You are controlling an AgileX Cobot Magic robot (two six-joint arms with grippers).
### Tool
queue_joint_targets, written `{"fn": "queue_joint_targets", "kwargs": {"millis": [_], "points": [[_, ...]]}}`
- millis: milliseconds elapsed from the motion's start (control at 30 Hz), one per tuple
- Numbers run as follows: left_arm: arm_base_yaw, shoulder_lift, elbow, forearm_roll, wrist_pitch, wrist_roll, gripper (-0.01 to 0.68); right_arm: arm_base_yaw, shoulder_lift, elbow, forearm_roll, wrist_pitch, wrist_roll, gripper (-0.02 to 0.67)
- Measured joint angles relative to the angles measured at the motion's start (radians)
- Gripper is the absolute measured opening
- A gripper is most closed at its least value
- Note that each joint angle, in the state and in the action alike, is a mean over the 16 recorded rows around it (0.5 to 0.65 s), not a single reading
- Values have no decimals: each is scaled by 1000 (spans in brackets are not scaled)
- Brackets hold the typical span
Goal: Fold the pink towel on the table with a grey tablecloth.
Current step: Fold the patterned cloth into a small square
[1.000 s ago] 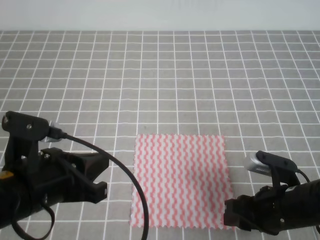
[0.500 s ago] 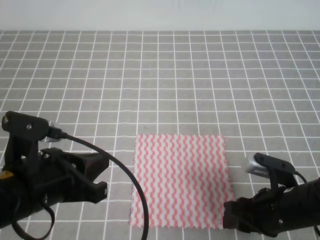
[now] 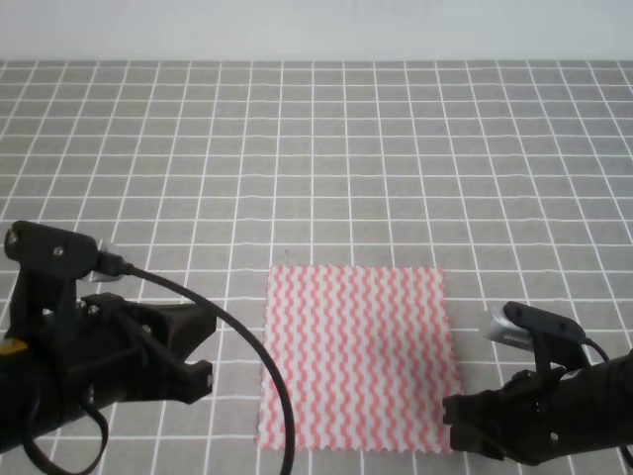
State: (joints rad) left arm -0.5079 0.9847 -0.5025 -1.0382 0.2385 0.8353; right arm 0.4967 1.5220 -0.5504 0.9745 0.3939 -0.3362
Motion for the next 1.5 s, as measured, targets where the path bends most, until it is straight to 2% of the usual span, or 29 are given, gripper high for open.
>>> {"fn": "queue_joint_targets", "kwargs": {"millis": [267,633,767,1167,1300,1500], "points": [[0,0,0,0,0,22,-2,-1,-5,-14,4,0,0,-5],[0,0,0,0,57,192,14,-1,-7,-116,10,-3,-15,-15],[0,2,0,0,93,271,90,-1,-7,-160,10,-11,-23,-15],[0,107,0,-64,188,562,423,0,-1,-217,14,-56,-34,-15],[0,178,0,-124,219,723,466,0,2,-218,16,-65,-34,-15],[0,281,0,-217,261,969,473,0,2,-218,18,-68,-33,-15]]}}
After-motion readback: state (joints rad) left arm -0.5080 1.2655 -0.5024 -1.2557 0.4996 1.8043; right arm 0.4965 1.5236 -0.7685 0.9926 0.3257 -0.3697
